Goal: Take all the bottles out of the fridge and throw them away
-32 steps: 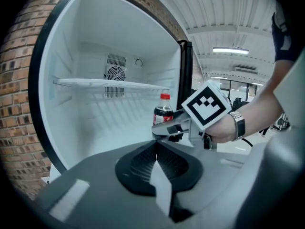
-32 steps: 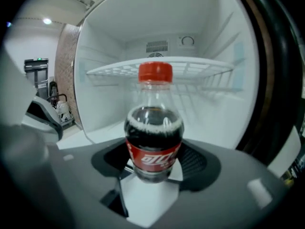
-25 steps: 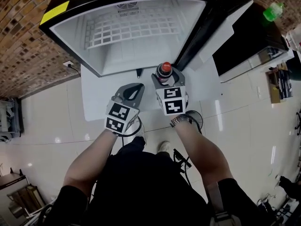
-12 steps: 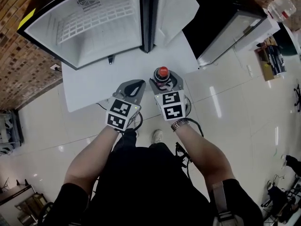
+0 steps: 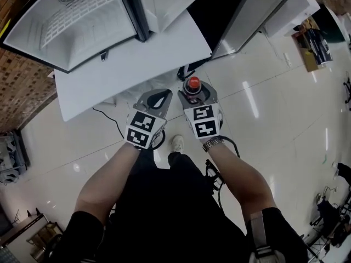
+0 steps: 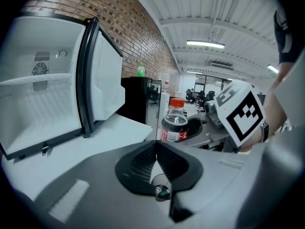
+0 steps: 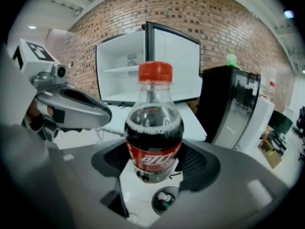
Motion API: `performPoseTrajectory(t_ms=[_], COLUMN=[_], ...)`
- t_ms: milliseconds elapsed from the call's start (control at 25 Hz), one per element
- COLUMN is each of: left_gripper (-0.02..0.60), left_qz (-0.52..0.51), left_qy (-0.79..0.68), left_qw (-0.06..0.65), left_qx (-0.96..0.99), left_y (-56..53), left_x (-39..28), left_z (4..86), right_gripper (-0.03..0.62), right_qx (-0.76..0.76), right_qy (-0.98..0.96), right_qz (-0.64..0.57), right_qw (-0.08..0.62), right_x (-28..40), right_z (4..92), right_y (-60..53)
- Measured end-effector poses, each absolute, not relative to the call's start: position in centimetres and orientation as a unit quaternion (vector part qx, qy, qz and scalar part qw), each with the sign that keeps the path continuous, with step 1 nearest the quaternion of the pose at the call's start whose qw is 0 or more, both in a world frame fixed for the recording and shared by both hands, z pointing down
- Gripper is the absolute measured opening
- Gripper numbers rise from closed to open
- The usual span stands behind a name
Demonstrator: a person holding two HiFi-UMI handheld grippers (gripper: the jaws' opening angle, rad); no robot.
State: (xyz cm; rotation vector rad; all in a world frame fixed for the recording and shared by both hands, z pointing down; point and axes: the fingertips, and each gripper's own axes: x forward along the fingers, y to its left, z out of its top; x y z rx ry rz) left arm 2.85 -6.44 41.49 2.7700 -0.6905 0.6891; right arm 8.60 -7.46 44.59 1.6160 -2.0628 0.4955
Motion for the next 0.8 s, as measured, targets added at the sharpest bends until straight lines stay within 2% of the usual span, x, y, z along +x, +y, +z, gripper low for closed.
performPoseTrajectory(t_ms=[280, 800], left_gripper=[0.003, 0.004], left_qz=[0.262, 0.315], left_qy=[-0.208, -0.143], left_qw=[0.119, 0.145], left_qx=[0.935, 0.927], left_y=[-4.1, -2.6], left_x=[6.6, 10.5], left_z=[44.7, 53.0], right_gripper=[0.308, 0.308], right_qx=[0.594, 0.600], right_qy=[-0.731, -0.680], right_qz=[0.225, 0.311], right_qw=[0.248, 0.284], right_x=[13.1, 17.5], right_z=[49.4, 61.8], right_y=[-4.3, -1.6])
